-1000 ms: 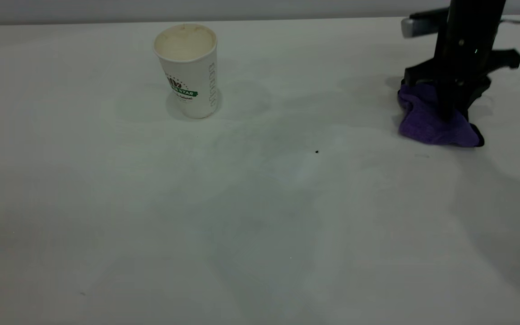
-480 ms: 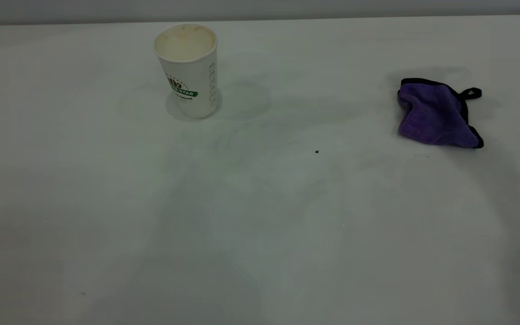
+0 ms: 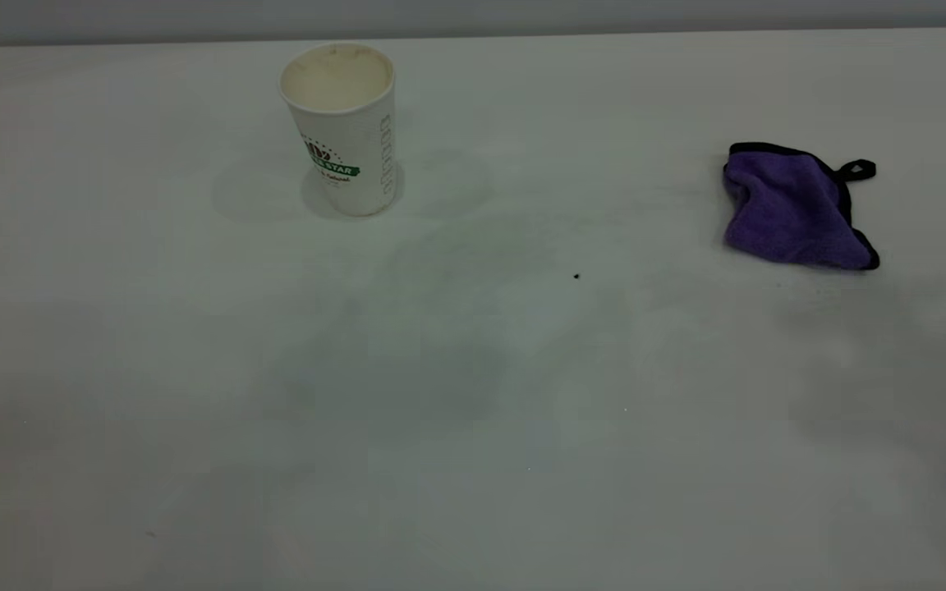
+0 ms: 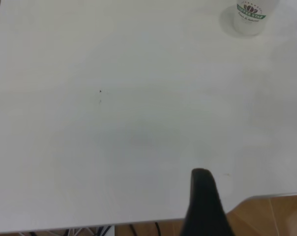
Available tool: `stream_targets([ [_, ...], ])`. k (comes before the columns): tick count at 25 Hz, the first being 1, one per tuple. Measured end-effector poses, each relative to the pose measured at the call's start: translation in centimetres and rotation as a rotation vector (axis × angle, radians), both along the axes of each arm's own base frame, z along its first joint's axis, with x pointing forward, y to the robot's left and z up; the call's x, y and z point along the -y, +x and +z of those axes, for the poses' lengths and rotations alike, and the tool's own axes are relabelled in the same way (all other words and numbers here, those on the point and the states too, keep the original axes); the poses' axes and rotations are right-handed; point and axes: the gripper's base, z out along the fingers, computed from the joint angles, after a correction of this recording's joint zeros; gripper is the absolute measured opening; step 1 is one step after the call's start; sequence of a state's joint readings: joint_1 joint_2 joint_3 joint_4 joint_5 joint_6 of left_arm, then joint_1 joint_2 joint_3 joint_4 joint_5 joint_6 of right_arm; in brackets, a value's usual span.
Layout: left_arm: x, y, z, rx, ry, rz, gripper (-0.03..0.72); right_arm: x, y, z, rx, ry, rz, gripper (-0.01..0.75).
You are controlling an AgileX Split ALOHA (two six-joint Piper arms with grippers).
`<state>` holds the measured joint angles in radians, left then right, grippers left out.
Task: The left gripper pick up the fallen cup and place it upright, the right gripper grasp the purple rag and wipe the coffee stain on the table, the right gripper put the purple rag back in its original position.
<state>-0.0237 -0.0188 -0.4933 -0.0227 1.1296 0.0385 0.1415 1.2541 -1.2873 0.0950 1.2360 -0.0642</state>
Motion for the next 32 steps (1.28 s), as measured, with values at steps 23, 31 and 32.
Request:
stream_targets([
  [23, 0.0, 0.0, 0.0, 0.000, 0.000, 0.000, 0.570, 3.0, -17.6, -12.2, 0.115, -0.018, -0.044, 0.688],
  [31, 0.0, 0.0, 0.0, 0.000, 0.000, 0.000, 0.569, 3.0, -17.7, -12.1, 0.122, -0.020, -0.046, 0.670],
  [32, 0.0, 0.0, 0.0, 0.000, 0.000, 0.000, 0.569, 3.1, -17.8, -12.1, 0.129, -0.019, -0.051, 0.669],
])
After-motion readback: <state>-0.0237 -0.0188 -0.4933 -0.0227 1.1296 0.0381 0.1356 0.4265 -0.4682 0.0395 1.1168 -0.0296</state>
